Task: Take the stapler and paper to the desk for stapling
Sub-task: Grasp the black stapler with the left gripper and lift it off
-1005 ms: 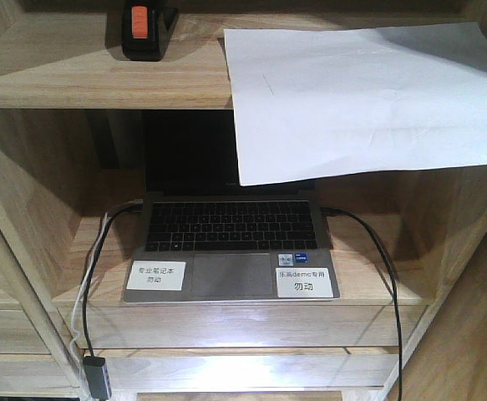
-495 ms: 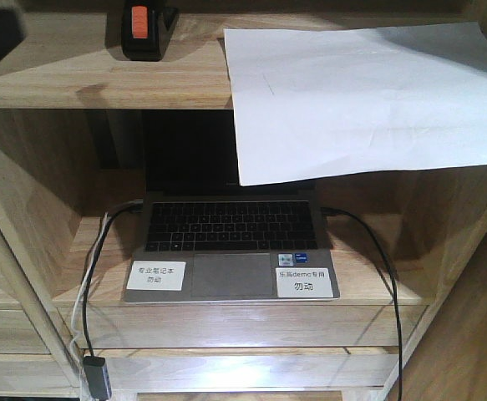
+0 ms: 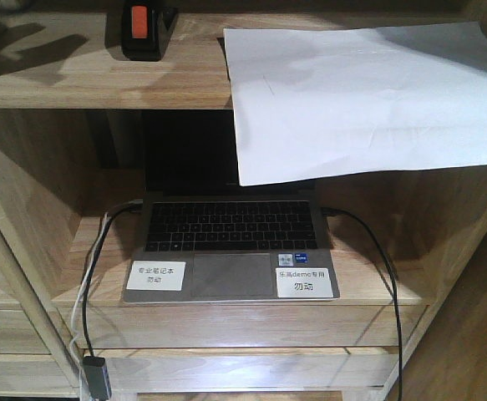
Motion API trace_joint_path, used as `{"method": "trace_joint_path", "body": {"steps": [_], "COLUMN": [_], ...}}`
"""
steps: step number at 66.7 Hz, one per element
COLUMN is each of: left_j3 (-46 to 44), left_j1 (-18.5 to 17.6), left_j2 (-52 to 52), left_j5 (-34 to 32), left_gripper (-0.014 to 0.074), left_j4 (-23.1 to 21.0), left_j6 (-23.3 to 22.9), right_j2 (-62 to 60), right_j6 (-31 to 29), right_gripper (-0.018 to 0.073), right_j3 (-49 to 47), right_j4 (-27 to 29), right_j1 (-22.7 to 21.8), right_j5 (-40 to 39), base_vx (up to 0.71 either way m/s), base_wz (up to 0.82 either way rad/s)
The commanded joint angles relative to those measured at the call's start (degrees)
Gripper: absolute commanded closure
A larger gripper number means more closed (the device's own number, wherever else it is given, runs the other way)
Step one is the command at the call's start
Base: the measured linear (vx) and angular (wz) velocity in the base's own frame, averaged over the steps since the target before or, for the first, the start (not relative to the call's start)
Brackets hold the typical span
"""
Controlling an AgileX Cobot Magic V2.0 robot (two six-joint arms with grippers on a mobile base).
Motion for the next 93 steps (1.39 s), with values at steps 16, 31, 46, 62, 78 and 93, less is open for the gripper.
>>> {"method": "trace_joint_path", "body": {"steps": [16,31,46,62,78,93], "left_j3": [-23.6,-32.5,-35.4,-35.4,-35.4,-35.4], "left_j1": [-0.3,-2.2,-2.9,-2.9,-2.9,-2.9], "left_j2": [10.5,16.7,20.1,20.5,21.0,23.4], "left_j5": [10.5,18.9,23.3,24.1,25.0,26.1], "left_gripper": [0.0103,0.0103,0.0099,0.0099,0.0099,0.0099], "left_j4": [14.8,21.8,22.0,23.0,26.8,24.8], "left_j6": [-15.8,-20.4,-21.2,-22.9,-27.1,-27.4], "right_j2": [-0.6,-0.6,-0.6,-0.6,-0.6,-0.6], "right_j6": [-0.1,-0.1,-0.1,-0.1,-0.1,-0.1], "right_gripper": [0.0568,0.0568,0.0568,0.0568,0.0568,0.0568], "right_j3": [1.3,1.3,1.3,1.3,1.3,1.3], "right_j4": [-0.3,-0.3,-0.3,-0.3,-0.3,-0.3], "right_j1": [-0.1,-0.1,-0.1,-0.1,-0.1,-0.1], "right_j5": [-4.0,-4.0,-4.0,-4.0,-4.0,-4.0], "base_vx": [0.0,0.0,0.0,0.0,0.0,0.0], "base_wz": [0.0,0.0,0.0,0.0,0.0,0.0]}}
